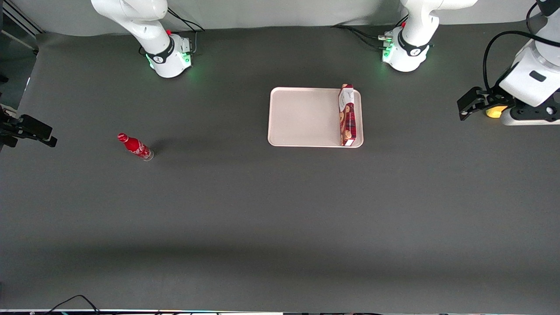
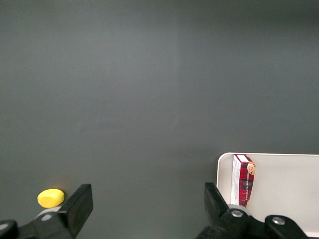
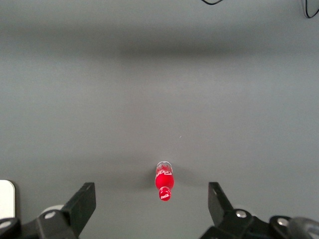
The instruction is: Place red cookie box on tray
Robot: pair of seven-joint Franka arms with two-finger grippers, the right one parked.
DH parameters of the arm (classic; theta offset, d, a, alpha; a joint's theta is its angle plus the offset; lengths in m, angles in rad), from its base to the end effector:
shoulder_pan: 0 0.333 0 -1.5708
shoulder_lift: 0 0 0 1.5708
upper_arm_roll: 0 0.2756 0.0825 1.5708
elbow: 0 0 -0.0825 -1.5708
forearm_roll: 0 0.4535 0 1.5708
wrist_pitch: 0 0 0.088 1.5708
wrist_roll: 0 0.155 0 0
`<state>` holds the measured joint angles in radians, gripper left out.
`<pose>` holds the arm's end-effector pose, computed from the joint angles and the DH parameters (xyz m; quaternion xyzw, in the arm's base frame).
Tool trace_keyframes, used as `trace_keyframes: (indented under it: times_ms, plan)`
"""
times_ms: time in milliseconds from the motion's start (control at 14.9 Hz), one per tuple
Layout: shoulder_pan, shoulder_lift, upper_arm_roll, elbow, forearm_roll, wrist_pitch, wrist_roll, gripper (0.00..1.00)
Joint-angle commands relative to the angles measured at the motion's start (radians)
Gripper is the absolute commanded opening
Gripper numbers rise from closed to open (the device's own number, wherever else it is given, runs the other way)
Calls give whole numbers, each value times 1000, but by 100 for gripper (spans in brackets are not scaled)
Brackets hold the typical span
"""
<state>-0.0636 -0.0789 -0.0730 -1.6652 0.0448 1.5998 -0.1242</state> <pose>0.6005 -0.0767 0.5360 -0.9996 0.0066 -0.0099 0.0242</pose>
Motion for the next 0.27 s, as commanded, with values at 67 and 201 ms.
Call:
trace_keyframes:
  times_ms: [67, 201]
  plan:
    - [-16, 21, 7, 56, -31, -7, 1, 100]
    - [-16, 30, 7, 71, -28, -6, 0, 100]
